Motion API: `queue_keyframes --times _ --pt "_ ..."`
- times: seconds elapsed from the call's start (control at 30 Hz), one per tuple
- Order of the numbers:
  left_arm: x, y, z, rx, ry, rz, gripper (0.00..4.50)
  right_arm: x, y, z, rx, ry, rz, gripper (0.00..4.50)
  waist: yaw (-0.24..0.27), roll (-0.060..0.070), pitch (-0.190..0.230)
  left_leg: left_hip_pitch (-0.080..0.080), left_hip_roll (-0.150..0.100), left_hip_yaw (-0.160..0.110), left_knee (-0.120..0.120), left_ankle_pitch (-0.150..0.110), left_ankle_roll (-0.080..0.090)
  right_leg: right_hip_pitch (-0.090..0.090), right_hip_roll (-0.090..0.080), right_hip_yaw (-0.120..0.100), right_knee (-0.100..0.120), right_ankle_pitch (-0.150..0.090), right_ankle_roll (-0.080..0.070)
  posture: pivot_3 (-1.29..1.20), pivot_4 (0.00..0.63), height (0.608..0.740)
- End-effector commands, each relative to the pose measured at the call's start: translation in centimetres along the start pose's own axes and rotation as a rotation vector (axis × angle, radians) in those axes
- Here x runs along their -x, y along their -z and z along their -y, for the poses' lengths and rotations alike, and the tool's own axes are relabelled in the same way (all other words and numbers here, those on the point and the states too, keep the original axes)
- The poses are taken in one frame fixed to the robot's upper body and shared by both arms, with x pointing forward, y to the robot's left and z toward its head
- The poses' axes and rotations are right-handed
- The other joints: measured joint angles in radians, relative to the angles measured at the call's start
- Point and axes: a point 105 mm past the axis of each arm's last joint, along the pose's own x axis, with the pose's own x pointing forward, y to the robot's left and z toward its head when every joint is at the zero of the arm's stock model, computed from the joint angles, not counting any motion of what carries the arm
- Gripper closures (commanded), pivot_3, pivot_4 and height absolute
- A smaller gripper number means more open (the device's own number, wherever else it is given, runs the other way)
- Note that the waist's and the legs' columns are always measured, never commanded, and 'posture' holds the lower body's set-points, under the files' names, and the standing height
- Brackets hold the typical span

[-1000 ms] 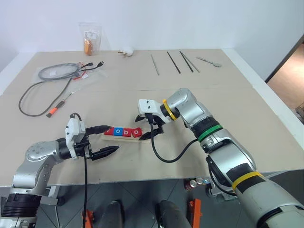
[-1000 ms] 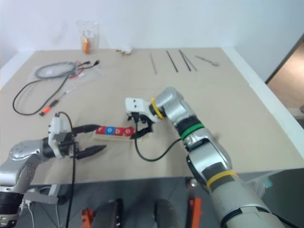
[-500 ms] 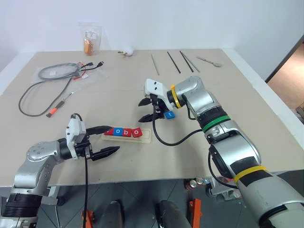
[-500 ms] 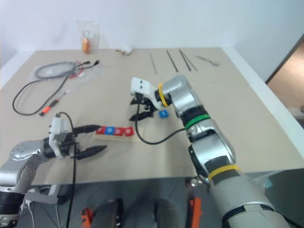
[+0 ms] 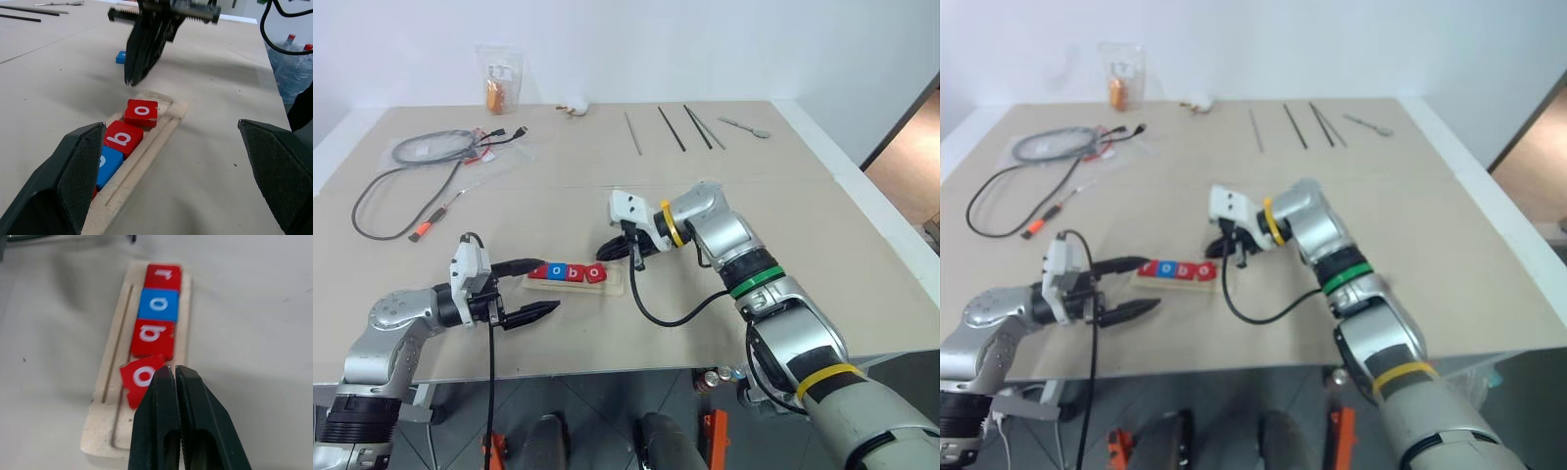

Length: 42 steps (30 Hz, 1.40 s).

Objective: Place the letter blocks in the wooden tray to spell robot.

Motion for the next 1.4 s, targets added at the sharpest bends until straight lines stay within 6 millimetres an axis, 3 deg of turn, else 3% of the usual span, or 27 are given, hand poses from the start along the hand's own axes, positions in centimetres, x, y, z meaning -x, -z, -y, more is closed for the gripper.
queue_keyframes --times 0.03,0.13,0.77,1.07,1.27,1.4 --pt "0.1 -0.8 -0.1 -0.038 0.006 0.003 0.00 0.1 0.2 0.0 0.074 0.019 -0.042 4.44 0.000 0.000 0.000 0.000 0.000 0.000 0.000 0.000 0.000 0.000 0.000 0.000 0.000 0.000 0.000 0.00 0.150 0.740" --pt "0.1 -0.8 -0.1 -0.038 0.006 0.002 0.00 0.0 1.2 -0.2 0.096 0.018 -0.083 4.44 0.000 0.000 0.000 0.000 0.000 0.000 0.000 0.000 0.000 0.000 0.000 0.000 0.000 0.000 0.000 0.00 0.150 0.740" --pt "0.0 -0.8 -0.1 -0.038 0.007 0.009 0.00 1.5 0.6 0.2 0.064 0.018 -0.054 4.44 0.000 0.000 0.000 0.000 0.000 0.000 0.000 0.000 0.000 0.000 0.000 0.000 0.000 0.000 0.000 0.00 0.150 0.740" --pt "0.0 -0.9 -0.2 -0.040 0.000 0.009 0.00 0.9 0.9 -1.2 0.083 -0.052 -0.062 4.44 0.000 0.000 0.000 0.000 0.000 0.000 0.000 0.000 0.000 0.000 0.000 0.000 0.000 0.000 0.000 0.00 0.150 0.740" --pt "0.0 -0.9 -0.3 -0.042 -0.002 0.011 0.00 1.7 -1.5 -2.4 0.094 -0.132 0.029 4.44 0.000 0.000 0.000 0.000 0.000 0.000 0.000 0.000 0.000 0.000 0.000 0.000 0.000 0.000 0.000 0.00 0.150 0.740" --pt "0.0 -1.0 -0.4 -0.042 -0.003 0.013 0.00 1.9 -1.2 -3.4 0.112 -0.167 0.008 4.44 0.000 0.000 0.000 0.000 0.000 0.000 0.000 0.000 0.000 0.000 0.000 0.000 0.000 0.000 0.000 0.00 0.150 0.740"
